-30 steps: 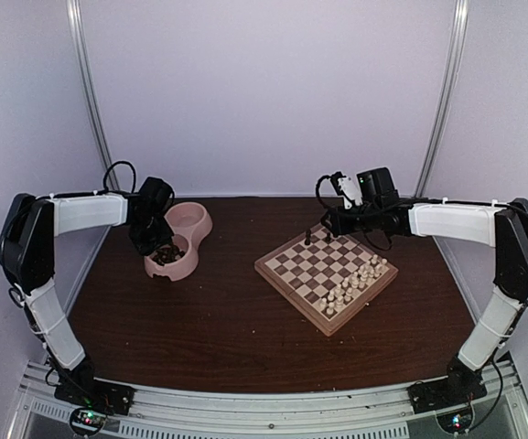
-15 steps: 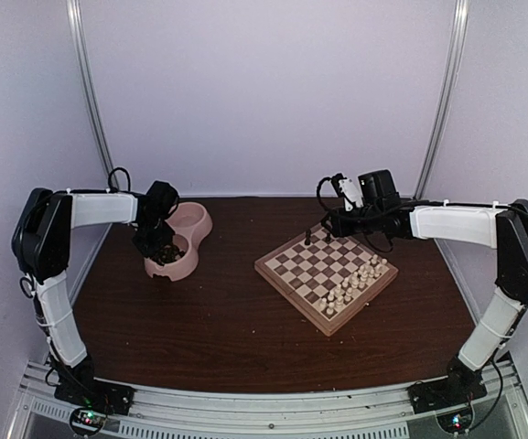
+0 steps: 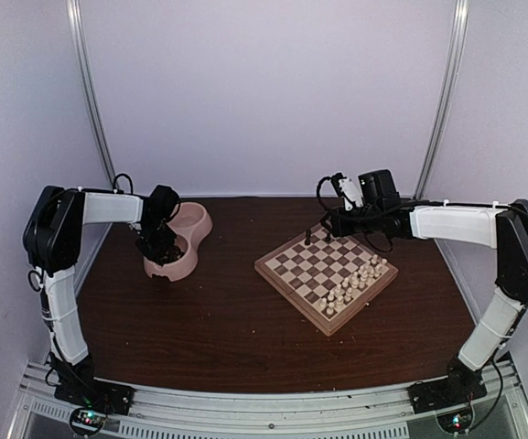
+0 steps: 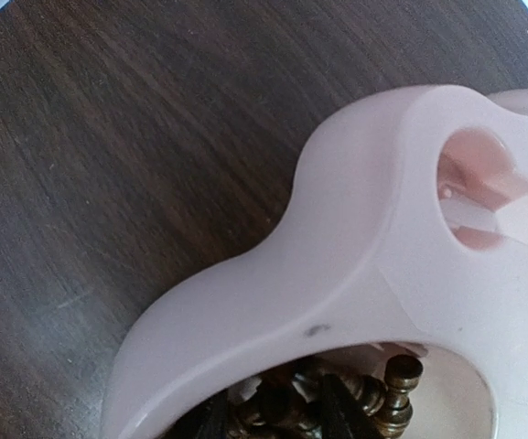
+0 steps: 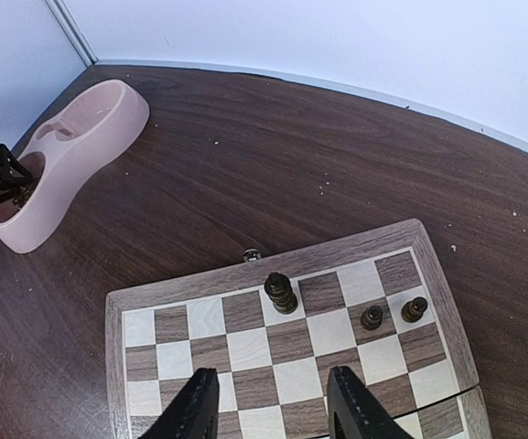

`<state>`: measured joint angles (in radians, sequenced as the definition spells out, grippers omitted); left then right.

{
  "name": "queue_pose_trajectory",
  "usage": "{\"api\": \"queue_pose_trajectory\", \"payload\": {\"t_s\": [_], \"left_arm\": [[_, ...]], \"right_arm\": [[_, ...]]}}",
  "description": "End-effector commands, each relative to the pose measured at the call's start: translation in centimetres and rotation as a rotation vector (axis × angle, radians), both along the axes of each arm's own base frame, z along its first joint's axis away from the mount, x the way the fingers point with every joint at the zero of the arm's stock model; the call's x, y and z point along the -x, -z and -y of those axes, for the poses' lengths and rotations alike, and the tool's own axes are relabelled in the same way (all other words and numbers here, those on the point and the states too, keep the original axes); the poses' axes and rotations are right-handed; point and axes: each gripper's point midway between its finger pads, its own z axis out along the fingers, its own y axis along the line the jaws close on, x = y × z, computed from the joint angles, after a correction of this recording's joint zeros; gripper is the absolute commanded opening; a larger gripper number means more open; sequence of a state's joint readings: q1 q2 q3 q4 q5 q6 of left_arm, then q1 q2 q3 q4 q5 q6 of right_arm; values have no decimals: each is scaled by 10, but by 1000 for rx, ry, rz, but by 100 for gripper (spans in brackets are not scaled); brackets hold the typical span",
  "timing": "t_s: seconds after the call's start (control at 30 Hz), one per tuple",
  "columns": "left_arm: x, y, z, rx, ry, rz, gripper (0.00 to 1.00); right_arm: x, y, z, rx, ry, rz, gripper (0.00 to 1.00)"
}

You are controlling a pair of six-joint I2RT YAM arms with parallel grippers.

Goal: Set up the chess pieces on the board
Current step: Pick up the rook from the storage box.

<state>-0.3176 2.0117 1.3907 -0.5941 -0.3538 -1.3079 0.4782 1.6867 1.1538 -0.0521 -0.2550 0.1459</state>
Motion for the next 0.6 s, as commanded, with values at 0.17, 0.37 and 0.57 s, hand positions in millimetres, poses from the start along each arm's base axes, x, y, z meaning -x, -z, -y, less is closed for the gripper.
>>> {"api": "queue_pose_trajectory", "payload": {"t_s": [0.17,0.37,0.57], "left_arm": [[-16,3,-1,16,-13,28,37],[-21,7,1,29,9,19,33],[-19,11,1,31,12,6,24]], "right_arm": [[2,-11,-5,-24,-16,28,43],[2,-11,-6,-26,-19,29,43],[2,-12,-6,-28,-21,30,43]]}}
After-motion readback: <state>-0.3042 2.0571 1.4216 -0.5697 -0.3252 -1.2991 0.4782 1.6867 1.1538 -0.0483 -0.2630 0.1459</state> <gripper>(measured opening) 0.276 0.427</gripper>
